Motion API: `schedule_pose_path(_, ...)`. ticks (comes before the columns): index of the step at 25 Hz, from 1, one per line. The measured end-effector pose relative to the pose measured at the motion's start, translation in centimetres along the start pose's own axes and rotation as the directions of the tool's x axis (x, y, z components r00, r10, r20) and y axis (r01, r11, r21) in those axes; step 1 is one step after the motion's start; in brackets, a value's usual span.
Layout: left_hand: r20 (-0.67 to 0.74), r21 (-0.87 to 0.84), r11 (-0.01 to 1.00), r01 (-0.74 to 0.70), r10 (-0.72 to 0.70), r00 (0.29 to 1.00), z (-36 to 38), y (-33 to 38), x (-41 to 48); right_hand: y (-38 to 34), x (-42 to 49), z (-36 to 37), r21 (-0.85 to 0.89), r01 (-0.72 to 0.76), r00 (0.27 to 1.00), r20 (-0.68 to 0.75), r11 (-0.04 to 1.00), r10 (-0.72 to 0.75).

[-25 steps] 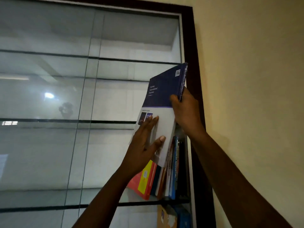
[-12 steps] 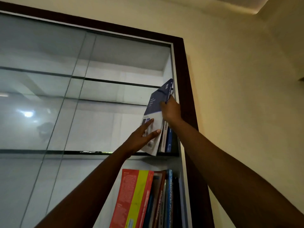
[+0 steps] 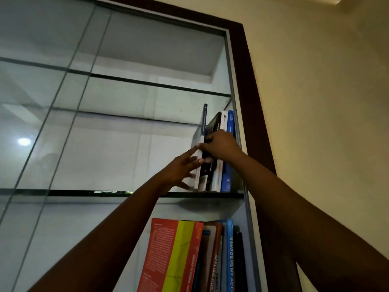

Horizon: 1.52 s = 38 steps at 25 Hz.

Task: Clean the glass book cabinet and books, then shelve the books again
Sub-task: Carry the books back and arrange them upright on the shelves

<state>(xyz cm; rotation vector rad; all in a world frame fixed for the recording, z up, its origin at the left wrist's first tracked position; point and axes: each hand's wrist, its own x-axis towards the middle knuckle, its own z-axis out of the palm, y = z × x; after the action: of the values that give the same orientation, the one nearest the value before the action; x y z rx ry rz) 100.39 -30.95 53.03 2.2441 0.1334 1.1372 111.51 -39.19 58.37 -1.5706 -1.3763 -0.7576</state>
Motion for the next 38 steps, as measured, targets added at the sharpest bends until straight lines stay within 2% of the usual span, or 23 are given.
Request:
schedule_pose_path(7,-0.012,0.000,1.000,0.018,-0.018,1.000,0.1,-1.2,1.4,0.4,0.3,1.0,-0.089,-0.087,0.985,-0.155,0.992,0.073)
schedule_pose_path(9,0.006,0.056,0.998,0.005,-0.006,1.000,0.3,-1.3,1.5,0.5,-1.5,1.6,0.012,-0.031,0.963,-0.268,0.999,0.033)
schedule_pose_path(11,0.014,0.104,0.995,-0.001,0.000,1.000,0.5,-1.3,1.5,1.3,-4.4,2.7,0.177,0.099,0.928,-0.372,0.979,-0.026)
schedule_pose_path(12,0.014,0.108,0.994,-0.002,0.000,1.000,0.6,-1.4,1.5,1.7,-5.7,3.3,0.191,0.146,0.928,-0.366,0.971,-0.068)
schedule_pose_path(13,0.012,0.099,0.995,0.003,-0.004,1.000,0.6,-1.5,1.6,2.4,-6.6,4.1,0.130,0.161,0.944,-0.309,0.978,-0.114)
schedule_pose_path(15,0.009,0.052,0.998,0.025,-0.026,1.000,0.6,-1.6,1.7,3.9,-7.1,5.5,-0.107,0.156,0.974,-0.150,0.982,-0.171)
schedule_pose_path(18,0.010,0.006,0.999,0.052,-0.052,0.999,0.4,-1.8,2.1,4.8,-6.6,6.3,-0.319,0.152,0.977,-0.092,0.935,-0.190)
schedule_pose_path(20,0.010,0.002,0.998,0.066,-0.066,0.998,0.4,-1.8,2.1,5.0,-6.8,6.4,-0.386,0.161,0.973,-0.095,0.908,-0.213)
schedule_pose_path(22,-0.009,0.039,0.996,0.076,-0.075,0.997,0.5,-1.8,2.1,4.8,-6.6,6.1,-0.378,0.160,0.981,-0.045,0.912,-0.191)
schedule_pose_path(25,-0.129,0.083,0.996,0.030,-0.019,0.991,0.8,-1.2,1.3,3.7,-7.1,3.7,-0.184,0.140,0.990,0.047,0.973,-0.133)
schedule_pose_path(28,-0.280,0.129,0.988,-0.091,0.124,0.952,0.7,-0.4,-2.1,2.9,-10.3,2.2,0.080,0.220,0.972,-0.102,0.972,-0.212)
schedule_pose_path(31,-0.348,0.122,0.982,-0.146,0.180,0.920,0.8,-0.5,-9.2,2.1,-15.6,2.9,0.260,0.308,0.951,-0.121,0.915,-0.286)
schedule_pose_path(35,-0.361,0.207,0.978,0.002,0.074,0.930,-0.4,-1.8,-21.3,-0.4,-20.9,5.6,0.471,0.267,0.935,0.082,0.840,-0.344)
schedule_pose_path(38,-0.387,0.217,0.954,0.209,-0.112,0.915,-3.5,-2.3,-30.7,-4.0,-24.5,8.7,0.555,0.232,0.869,0.250,0.799,-0.426)
